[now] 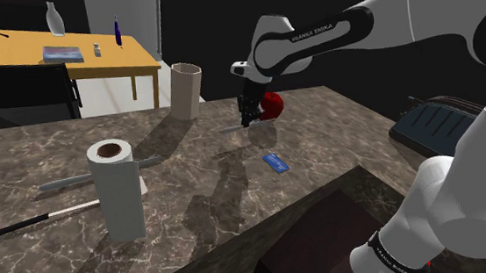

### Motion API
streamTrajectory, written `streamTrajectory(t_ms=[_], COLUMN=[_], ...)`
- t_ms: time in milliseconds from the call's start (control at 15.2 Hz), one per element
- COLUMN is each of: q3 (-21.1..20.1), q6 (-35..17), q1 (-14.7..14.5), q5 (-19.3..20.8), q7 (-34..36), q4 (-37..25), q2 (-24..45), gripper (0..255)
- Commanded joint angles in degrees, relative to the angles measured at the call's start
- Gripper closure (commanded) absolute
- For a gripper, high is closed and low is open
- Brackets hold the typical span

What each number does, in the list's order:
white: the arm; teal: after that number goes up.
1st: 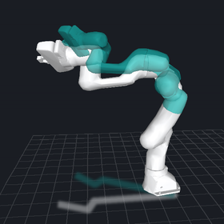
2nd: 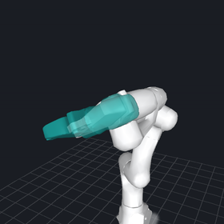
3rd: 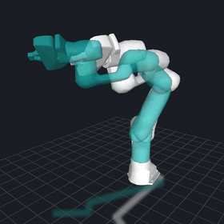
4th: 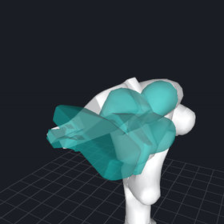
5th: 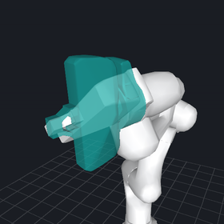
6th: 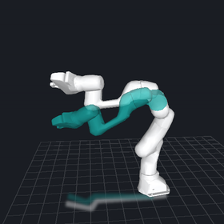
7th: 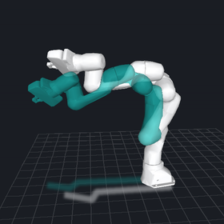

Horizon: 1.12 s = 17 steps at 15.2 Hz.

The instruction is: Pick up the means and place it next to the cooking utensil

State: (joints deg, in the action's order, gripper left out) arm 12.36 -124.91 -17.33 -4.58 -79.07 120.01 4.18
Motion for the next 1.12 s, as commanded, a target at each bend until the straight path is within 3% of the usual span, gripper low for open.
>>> streamTrajectory(t_ms=[0, 594, 1056], q3=[0.0, 0.0, -4.3], q6=[1.6, 8.1, 8.9], q1=[0.0, -0.1, -4.7], q5=[0.3, 1.1, 0.9], q7=[0.2, 1.0, 10.0], q4=[-0.9, -5.0, -9.4], q2=[-0.7, -3.2, -0.1], gripper=[255, 255, 255])
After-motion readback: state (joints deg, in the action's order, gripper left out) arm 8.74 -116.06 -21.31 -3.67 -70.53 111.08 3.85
